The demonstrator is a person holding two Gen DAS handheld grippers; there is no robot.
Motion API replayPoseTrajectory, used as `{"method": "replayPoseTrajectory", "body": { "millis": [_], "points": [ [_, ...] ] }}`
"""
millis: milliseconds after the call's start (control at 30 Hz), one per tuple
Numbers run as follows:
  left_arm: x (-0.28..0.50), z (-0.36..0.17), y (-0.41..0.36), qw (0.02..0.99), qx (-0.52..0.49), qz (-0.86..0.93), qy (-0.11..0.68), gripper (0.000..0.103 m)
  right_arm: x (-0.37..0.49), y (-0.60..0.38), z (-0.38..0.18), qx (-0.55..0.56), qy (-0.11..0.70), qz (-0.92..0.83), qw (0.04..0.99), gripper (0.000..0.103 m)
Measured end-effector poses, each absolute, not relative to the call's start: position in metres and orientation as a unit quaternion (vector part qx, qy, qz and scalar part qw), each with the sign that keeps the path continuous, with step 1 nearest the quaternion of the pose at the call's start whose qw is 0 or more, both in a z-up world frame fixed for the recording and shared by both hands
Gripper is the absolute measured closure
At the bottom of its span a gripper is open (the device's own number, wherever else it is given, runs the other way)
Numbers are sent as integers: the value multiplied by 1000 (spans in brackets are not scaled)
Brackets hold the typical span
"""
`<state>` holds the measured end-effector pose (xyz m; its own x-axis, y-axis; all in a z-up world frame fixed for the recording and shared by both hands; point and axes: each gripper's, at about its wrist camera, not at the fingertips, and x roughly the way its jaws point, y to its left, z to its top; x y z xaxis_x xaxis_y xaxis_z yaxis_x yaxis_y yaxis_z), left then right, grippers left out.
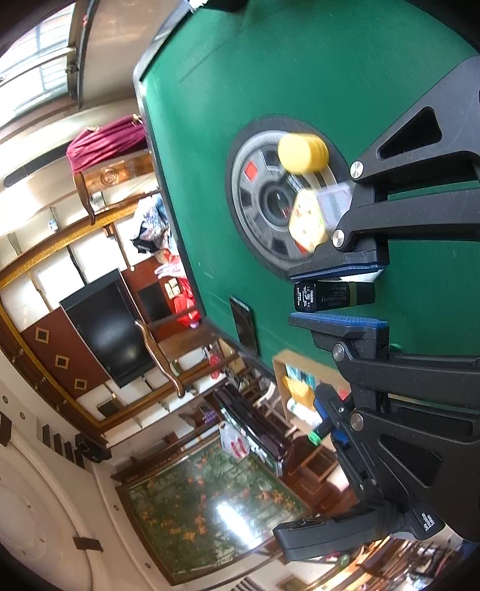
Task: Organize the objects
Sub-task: 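Lift and carry marker with left tool while right tool carries battery pack to tray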
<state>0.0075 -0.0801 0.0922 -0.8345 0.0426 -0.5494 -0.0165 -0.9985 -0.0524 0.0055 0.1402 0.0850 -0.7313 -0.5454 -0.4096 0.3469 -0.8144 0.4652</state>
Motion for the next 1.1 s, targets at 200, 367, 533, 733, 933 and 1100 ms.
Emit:
{"method": "replayPoseTrajectory", "body": {
  "millis": [200, 367, 533, 733, 933, 1100],
  "points": [
    [32, 109, -125, 11, -272, 961, -48, 90, 12, 104, 95, 278, -174, -901, 284, 86],
    [43, 111, -176, -12, -276, 958, -73, 89, 16, 63, 106, 287, -153, -889, 322, 86],
    [47, 108, -227, -19, -282, 952, -118, 88, 19, 10, 110, 301, -123, -874, 362, 86],
    [37, 96, -279, -6, -295, 934, -204, 87, 21, -50, 106, 315, -85, -859, 395, 86],
    [10, 85, -297, -10, -320, 920, -225, 85, 0, -101, 88, 348, -51, -852, 388, 86],
    [-10, 77, -307, -12, -341, 909, -238, 83, -24, -122, 73, 371, -46, -850, 372, 86]
  ]
}}
